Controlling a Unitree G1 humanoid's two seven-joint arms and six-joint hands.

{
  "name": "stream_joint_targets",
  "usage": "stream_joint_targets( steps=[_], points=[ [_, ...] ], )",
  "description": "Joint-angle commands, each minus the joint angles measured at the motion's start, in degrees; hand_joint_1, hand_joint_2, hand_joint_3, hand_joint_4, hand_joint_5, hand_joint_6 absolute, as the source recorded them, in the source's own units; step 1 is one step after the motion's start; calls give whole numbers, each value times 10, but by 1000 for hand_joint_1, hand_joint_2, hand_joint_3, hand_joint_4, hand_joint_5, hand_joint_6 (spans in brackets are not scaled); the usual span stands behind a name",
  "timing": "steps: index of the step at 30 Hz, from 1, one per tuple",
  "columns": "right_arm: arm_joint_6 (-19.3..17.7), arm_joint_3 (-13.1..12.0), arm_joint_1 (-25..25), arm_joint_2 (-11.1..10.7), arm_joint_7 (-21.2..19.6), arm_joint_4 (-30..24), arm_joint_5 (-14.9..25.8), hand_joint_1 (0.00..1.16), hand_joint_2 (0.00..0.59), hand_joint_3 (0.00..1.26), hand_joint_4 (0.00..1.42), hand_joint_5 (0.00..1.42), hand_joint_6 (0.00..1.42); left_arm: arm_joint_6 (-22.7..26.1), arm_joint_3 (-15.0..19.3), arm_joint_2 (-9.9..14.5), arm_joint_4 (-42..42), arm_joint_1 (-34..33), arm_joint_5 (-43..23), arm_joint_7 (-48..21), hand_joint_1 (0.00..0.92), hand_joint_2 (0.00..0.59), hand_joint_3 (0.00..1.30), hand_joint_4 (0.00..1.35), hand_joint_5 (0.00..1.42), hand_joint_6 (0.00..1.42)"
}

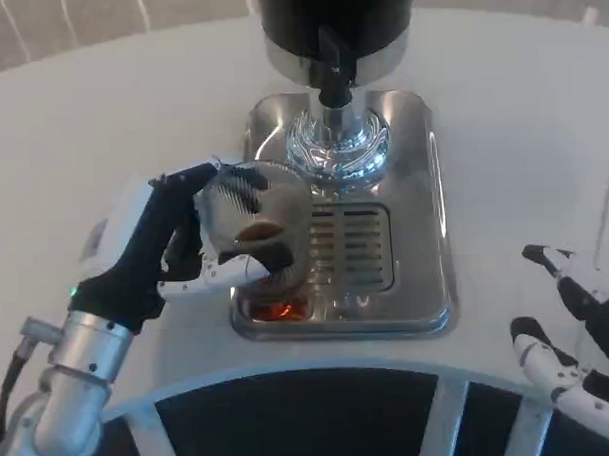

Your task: Grasp the cup under the faucet to collect the drink, then remove the cup.

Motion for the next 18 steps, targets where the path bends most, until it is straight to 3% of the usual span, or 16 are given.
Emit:
stream_joint_targets(
  steps=[1, 11, 18],
  points=[
    [4, 7, -5, 0, -2, 1, -8, 165, 539, 44, 0, 0, 0, -36, 22, 26, -14, 22, -26, -17, 580, 38, 972, 1152, 1376, 1424],
    [-4, 9, -24, -13, -6, 10, -9, 175, 533, 37, 0, 0, 0, -72, 54, 62, -52, 75, -69, -76, 581, 36, 972, 1152, 1362, 1424],
    [-7, 15, -41, -26, -10, 19, -7, 172, 527, 35, 0, 0, 0, -91, 76, 74, -104, 129, -117, -130, 581, 36, 972, 1152, 1362, 1424]
  ],
)
